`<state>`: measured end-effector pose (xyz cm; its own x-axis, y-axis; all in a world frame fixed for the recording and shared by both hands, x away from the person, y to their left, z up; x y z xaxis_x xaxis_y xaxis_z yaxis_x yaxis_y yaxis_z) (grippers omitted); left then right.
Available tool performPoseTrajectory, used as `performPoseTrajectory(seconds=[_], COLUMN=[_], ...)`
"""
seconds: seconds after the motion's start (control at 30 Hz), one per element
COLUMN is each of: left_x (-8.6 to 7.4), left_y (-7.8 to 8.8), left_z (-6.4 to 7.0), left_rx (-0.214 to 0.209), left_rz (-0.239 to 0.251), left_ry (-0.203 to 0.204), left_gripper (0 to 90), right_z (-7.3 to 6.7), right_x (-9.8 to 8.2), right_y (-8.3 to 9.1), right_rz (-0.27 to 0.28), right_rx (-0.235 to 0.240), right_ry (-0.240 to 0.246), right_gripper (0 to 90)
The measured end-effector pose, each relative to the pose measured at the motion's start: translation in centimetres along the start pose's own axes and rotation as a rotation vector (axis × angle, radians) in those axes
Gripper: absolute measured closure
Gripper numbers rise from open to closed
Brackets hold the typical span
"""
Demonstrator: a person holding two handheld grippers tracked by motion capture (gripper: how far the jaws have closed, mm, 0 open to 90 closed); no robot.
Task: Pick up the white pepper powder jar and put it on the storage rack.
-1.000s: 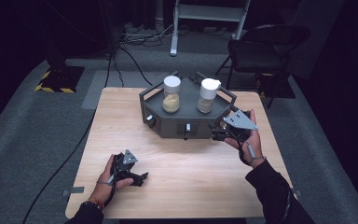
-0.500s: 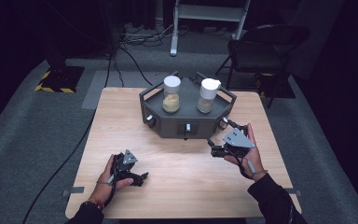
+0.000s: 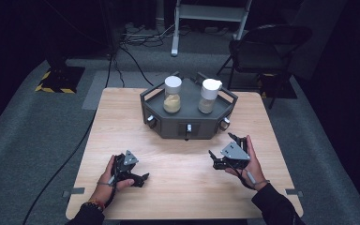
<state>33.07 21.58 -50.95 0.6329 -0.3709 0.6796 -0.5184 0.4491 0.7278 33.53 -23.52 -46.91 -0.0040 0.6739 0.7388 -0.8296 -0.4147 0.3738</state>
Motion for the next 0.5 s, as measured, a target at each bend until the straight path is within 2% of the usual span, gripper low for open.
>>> performPoseTrajectory(seconds=[0.07,0.2,0.5], left_x=[0.0,0.0,0.0], left_y=[0.0,0.0,0.0], left_z=[0.0,0.0,0.0], left_rx=[0.000,0.000,-0.001], left_rz=[0.000,0.000,0.000], left_ry=[0.000,0.000,-0.001], left_gripper=[0.0,0.0,0.0], right_z=[-0.3,-0.7,-1.0], right_x=[-0.5,-1.7,-4.1], right_y=[0.0,0.2,1.0], right_rz=[-0.020,-0.058,-0.158], right_rx=[0.002,0.025,0.046], right_ry=[0.017,0.020,-0.009], right_gripper=[3.0,3.0,3.0])
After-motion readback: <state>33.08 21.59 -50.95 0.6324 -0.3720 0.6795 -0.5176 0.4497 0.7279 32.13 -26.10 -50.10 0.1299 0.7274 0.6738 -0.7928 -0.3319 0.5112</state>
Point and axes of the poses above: each handheld gripper's, and its own axes: y roughly backward along the jaws, x roughly out of its top, z roughly to its right, the point moved 8 cm from there along -y, roughly forward along the jaws, and after that the axes turned 7 degrees about y, right-handed, at the moved point
